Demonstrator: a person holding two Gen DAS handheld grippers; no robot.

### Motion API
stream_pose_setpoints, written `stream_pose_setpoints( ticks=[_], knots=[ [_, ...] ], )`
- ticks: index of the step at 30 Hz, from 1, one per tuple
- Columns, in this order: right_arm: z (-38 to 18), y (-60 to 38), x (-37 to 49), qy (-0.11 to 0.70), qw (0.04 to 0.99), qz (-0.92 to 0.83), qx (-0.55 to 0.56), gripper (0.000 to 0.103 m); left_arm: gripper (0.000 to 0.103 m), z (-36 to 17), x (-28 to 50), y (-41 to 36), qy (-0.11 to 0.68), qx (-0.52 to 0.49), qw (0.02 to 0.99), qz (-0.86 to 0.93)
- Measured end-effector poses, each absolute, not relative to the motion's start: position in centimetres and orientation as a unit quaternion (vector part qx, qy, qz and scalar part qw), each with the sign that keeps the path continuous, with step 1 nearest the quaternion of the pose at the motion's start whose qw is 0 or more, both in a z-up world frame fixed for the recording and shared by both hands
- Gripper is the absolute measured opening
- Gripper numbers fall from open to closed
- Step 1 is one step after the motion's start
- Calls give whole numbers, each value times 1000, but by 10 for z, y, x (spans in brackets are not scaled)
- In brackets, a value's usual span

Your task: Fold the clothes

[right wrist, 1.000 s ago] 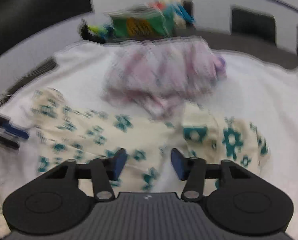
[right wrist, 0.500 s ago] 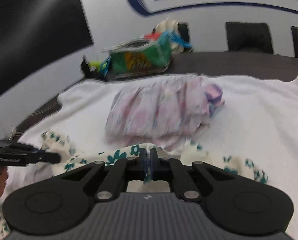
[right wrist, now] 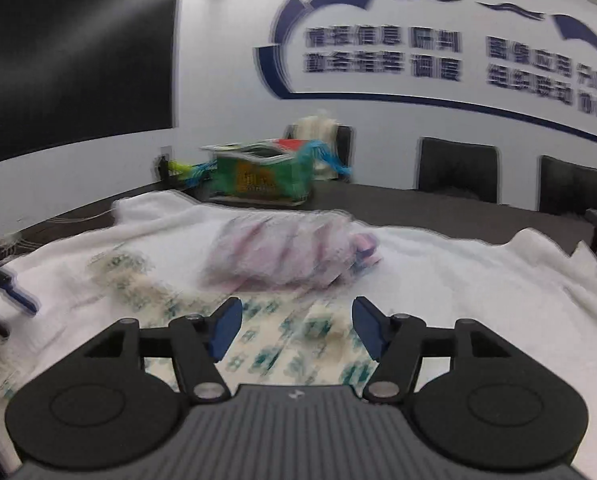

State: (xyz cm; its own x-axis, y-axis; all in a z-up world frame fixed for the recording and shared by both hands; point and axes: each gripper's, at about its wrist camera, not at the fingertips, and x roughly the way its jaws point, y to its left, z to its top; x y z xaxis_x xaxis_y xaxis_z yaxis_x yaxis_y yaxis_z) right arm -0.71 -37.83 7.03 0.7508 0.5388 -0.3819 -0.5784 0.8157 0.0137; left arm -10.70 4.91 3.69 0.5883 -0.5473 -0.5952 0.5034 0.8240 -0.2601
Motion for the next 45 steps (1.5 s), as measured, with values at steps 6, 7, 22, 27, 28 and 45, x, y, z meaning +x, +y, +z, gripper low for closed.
stream_pose_setpoints(
  ticks=[6,7,22,27,28,45],
  knots=[
    [20,-376,-62,218,916,324,-87,63,84,17,-118,34,339,32,895,-288],
    [14,-372,-65,225,915,322,-90,63,84,15,-118,31,337,45,897,-284],
    [12,-371,-67,205,930,303,-20,16,6,44,-116,61,303,-44,921,-243],
    [15,-367,-55,210,940,269,-7,20,24,37,-107,65,301,-52,927,-216],
    [15,-367,-55,210,942,263,-9,21,33,37,-111,67,297,-53,927,-223],
    [0,-360,-67,221,929,292,-53,44,15,7,-130,58,318,15,907,-277]
  ],
)
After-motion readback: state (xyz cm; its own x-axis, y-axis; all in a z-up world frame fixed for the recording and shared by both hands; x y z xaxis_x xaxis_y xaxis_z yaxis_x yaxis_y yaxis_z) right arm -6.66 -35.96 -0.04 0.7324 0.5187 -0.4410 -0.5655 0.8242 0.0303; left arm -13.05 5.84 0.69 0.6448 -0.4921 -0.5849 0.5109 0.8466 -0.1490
